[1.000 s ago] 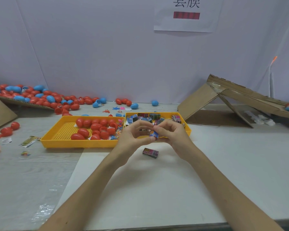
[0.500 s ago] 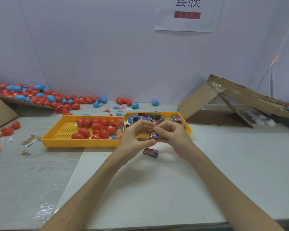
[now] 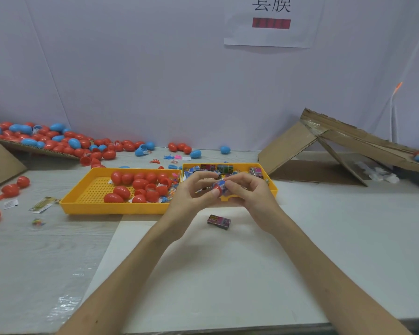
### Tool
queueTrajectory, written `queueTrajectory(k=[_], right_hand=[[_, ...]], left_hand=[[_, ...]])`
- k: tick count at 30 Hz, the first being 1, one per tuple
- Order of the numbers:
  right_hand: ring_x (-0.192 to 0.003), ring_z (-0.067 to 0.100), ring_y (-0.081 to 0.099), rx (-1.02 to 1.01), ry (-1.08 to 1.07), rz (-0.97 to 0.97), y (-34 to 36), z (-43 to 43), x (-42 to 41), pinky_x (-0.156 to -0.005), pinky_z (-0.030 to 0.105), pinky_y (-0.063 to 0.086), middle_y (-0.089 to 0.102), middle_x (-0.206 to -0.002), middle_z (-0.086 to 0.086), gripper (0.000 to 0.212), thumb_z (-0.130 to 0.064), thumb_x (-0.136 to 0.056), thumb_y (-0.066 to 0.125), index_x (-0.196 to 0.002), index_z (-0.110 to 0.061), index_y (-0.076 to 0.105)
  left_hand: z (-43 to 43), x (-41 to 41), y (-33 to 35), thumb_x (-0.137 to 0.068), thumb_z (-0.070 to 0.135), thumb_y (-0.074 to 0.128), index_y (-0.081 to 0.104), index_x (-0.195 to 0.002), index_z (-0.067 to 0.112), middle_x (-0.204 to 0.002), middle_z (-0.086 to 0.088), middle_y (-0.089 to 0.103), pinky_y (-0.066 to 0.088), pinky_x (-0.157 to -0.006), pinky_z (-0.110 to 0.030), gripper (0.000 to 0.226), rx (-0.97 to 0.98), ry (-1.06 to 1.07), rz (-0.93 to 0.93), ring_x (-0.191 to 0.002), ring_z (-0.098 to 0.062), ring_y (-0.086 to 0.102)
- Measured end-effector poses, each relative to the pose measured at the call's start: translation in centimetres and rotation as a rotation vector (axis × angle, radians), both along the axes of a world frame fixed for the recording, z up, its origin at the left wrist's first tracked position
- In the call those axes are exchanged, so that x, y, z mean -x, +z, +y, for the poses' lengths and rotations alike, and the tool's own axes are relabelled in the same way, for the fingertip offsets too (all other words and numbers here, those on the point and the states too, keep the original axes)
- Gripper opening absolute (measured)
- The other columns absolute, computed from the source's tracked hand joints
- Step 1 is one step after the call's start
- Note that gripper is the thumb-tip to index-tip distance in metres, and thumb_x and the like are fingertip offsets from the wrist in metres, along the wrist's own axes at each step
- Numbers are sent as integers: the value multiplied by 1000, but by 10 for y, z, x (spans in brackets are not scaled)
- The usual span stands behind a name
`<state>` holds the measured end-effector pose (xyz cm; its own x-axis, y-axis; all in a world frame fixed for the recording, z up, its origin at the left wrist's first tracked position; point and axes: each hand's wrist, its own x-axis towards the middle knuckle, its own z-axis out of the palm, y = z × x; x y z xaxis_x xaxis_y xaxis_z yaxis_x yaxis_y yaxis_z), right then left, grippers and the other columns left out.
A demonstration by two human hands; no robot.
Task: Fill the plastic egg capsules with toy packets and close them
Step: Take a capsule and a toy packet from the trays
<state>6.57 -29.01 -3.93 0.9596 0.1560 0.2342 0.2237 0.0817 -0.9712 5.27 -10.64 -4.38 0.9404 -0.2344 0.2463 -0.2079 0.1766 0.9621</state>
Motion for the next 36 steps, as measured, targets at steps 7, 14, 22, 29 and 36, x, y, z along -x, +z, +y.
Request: queueTrajectory(k=[7,14,22,29,36], right_hand=[[-78,19,64,-40,-2,1,0,-1,-1,-76,36,56,68,-81,7,19,-35,-79,73,-82,-16,74],[-91,14,69,35,-7,-37,-1,0,-1,-74,27,56,75,-97,2,27,-36,-71,86,-97,-29,78],[-81,9,68,88,-82,-113,0,1,1,-70,23,54,75,-92,-3,21,-30,-78,82,-98,-29,77],[-87,11,71,80,-82,-121,0,1,0,-73,24,56,77,-96,0,22,-22,-77,83,-98,-24,76],[-87,14,72,29,-61,-106,0,1,2,-69,22,55,77,-94,3,22,-35,-76,78,-93,-23,74]], left_hand=[[-1,2,2,-97,11,65,65,-124,14,-113,-9,75,58,-87,-29,27,126,-122,100,-110,-28,71],[3,0,5,-97,19,61,60,-129,6,-123,-13,72,58,-90,-31,35,279,-160,206,-117,-30,68],[2,2,7,-92,29,63,57,-117,-1,-119,-17,73,59,-93,-34,40,236,-126,217,-112,-30,71],[2,2,6,-103,26,53,54,-132,3,-121,-18,72,57,-97,-37,37,206,-139,231,-114,-32,70],[2,4,7,-105,25,51,61,-134,15,-122,-13,73,58,-92,-31,32,156,-149,188,-114,-29,70]])
